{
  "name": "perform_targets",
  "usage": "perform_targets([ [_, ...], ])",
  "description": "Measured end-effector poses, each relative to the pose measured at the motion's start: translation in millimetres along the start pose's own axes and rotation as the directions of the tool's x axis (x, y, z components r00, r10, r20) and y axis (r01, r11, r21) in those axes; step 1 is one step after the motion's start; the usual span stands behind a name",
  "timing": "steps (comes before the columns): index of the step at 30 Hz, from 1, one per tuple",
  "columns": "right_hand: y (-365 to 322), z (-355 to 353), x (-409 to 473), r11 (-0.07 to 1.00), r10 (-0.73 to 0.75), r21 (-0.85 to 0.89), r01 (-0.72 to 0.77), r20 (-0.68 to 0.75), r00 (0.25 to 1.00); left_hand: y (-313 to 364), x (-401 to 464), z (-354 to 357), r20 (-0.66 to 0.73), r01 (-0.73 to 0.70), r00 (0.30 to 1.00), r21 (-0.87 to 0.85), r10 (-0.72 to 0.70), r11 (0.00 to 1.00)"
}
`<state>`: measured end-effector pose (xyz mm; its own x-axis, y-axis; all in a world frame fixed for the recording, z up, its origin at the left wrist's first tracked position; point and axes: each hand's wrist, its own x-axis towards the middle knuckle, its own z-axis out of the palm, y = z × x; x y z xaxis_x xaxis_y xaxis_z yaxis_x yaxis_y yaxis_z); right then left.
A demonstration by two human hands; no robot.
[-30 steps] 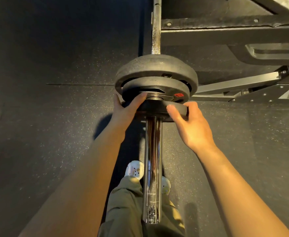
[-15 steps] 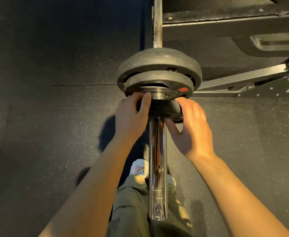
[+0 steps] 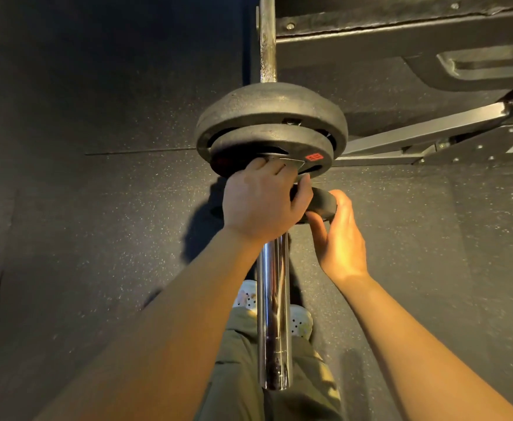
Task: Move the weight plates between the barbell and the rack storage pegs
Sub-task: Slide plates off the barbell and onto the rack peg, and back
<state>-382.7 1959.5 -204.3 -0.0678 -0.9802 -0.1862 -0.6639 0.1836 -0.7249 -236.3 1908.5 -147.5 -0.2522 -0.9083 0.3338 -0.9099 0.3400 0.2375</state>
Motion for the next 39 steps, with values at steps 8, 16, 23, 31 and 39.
perform_targets([
  [8, -9.2, -16.5, 8.9, 0.982, -0.168, -0.082, 0.172, 0.047, 0.985, -17.4, -5.4, 2.3, -0.115, -0.004, 0.993, -0.095, -0.007, 0.995],
  [16, -45.2, -33.9, 9.4, 0.872, -0.311, -0.399, 0.282, -0.007, 0.950, -41.1, -36.8, 2.8, 0.005, 0.285, 0.953, -0.348, -0.302, 0.893],
  [23, -74.0, -7.9, -12.0, 0.757, -0.583, -0.360, 0.545, 0.005, 0.813, -56.6, -86.9, 19.2, 0.463, 0.754, 0.571, -0.621, -0.677, 0.211],
  [31, -60.5, 4.0, -11.9, 0.847, -0.524, -0.149, 0.510, -0.075, 0.848, -41.8, -87.6, 3.8, 0.404, 0.794, 0.559, -0.512, -0.724, 0.328],
  [39, -4.9, -1.8, -37.6, 0.916, -0.096, 0.388, 0.098, -0.025, 0.995, 0.4, -80.7, -8.4, 0.166, 0.596, 0.733, -0.626, -0.660, 0.503],
])
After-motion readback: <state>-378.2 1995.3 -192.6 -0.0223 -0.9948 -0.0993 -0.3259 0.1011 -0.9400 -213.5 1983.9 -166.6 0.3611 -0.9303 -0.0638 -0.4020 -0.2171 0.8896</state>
